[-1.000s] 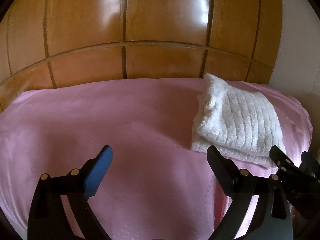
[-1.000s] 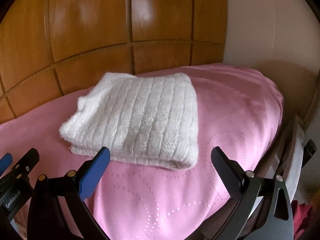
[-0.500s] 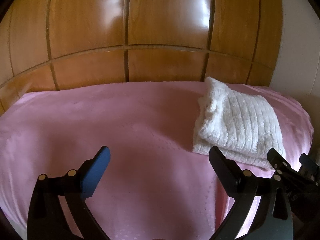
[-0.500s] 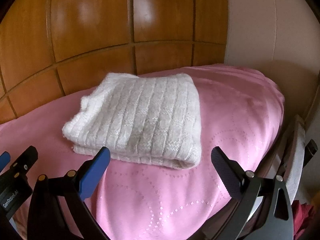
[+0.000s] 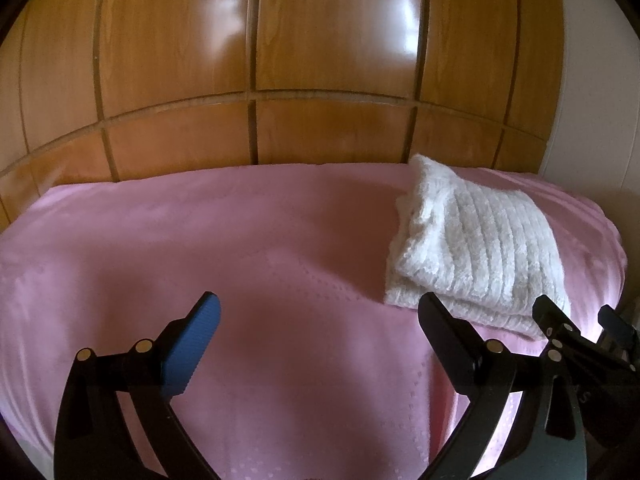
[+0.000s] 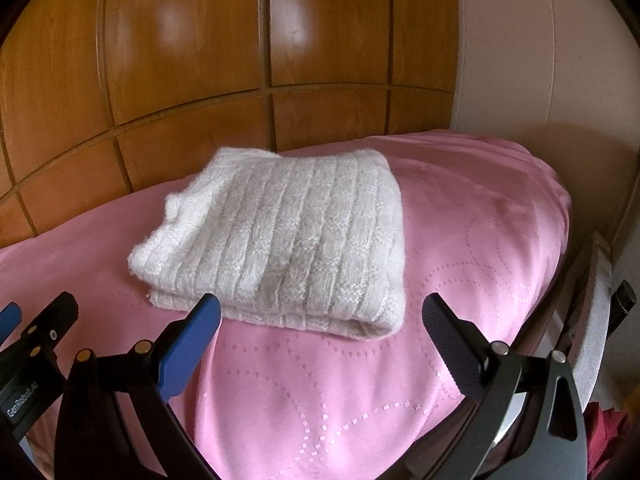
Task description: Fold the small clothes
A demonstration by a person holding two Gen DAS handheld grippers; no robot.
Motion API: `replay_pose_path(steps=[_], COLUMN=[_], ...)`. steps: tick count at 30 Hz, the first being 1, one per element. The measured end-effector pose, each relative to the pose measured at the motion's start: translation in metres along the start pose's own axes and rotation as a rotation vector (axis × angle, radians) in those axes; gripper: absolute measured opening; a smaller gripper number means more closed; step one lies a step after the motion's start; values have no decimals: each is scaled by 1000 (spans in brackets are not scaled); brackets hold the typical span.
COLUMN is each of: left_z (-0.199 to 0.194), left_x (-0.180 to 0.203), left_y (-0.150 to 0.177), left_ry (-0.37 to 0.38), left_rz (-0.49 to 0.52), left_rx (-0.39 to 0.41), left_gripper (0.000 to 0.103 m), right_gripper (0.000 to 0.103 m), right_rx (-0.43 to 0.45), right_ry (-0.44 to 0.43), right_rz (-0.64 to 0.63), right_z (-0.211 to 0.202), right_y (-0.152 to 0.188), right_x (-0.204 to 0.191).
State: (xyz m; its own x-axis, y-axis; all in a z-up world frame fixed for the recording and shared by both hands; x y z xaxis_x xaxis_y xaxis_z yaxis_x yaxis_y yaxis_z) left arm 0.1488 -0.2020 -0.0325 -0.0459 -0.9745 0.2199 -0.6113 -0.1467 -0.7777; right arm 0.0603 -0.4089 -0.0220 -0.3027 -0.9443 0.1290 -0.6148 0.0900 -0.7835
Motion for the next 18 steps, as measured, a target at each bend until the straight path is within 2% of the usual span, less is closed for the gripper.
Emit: replay_pose_path(steps=[18], left_z=[13], left_x=[-10], left_y=[12], left_ry=[-25], left_rz=[-36], left_rx=[-54], left_gripper=[98], right_gripper=[101], right_rx=[1], right_ry=[-15], right_rz=[8], right_z=[0], right_y=[1], right_x=[-4])
Point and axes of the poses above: each gripper's, at about its wrist camera, not at the fingertips, and z roughly the way its jaws point, x to its right, y to its underside, the point moved 8 cm from there along z, roughly the way its jaws point, and after that the axes turned 12 degrees about -z, right-handed, at the moved point
